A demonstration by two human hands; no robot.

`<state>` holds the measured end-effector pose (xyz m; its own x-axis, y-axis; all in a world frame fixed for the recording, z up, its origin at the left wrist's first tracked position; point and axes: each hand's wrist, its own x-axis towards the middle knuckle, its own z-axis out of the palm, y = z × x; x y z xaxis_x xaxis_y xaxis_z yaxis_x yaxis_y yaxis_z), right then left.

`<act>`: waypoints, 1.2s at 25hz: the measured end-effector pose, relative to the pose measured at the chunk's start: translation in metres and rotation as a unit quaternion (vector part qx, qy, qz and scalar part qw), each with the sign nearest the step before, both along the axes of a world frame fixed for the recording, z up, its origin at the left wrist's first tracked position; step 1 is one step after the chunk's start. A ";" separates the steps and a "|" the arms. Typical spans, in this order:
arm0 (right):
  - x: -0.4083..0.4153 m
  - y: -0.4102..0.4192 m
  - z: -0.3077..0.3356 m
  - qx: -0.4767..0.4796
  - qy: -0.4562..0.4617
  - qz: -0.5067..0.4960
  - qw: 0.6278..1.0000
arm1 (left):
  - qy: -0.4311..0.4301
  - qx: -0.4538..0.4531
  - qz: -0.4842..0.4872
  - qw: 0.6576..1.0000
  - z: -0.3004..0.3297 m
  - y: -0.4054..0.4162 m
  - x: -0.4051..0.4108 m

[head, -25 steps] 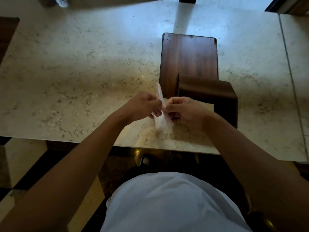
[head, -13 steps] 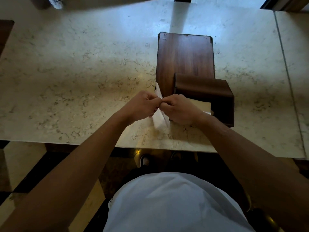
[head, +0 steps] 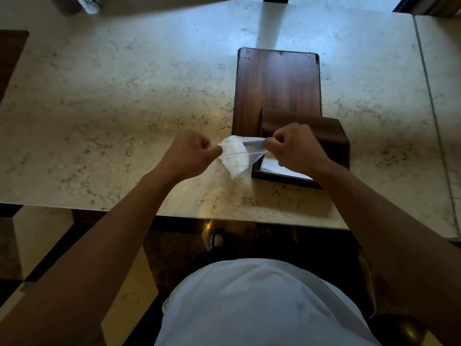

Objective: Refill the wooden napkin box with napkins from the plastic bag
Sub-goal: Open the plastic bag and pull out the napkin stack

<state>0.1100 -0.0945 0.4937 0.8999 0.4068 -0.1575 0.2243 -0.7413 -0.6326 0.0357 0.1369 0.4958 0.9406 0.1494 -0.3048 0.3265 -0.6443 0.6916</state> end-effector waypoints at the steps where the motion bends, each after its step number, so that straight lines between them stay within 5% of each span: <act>1: 0.001 0.000 0.000 -0.005 -0.002 -0.003 1.000 | -0.004 0.024 -0.005 1.000 0.002 -0.002 0.000; 6: 0.005 0.004 0.003 -0.003 0.004 -0.022 1.000 | -0.006 -0.006 0.019 1.000 0.005 -0.008 0.005; 16: -0.017 0.044 0.029 0.116 -0.150 0.070 0.979 | 0.037 -0.190 0.060 0.979 -0.003 -0.027 0.004; 21: -0.013 0.054 0.015 -0.134 -0.058 0.159 0.976 | 0.032 -0.222 0.056 0.973 -0.002 -0.029 0.003; 27: -0.004 0.043 0.008 -0.112 0.045 0.114 0.986 | 0.036 -0.217 0.099 0.971 -0.013 -0.017 0.002; 30: 0.000 0.030 0.011 -0.025 0.103 0.089 0.990 | 0.077 -0.198 0.139 0.967 -0.026 -0.009 0.002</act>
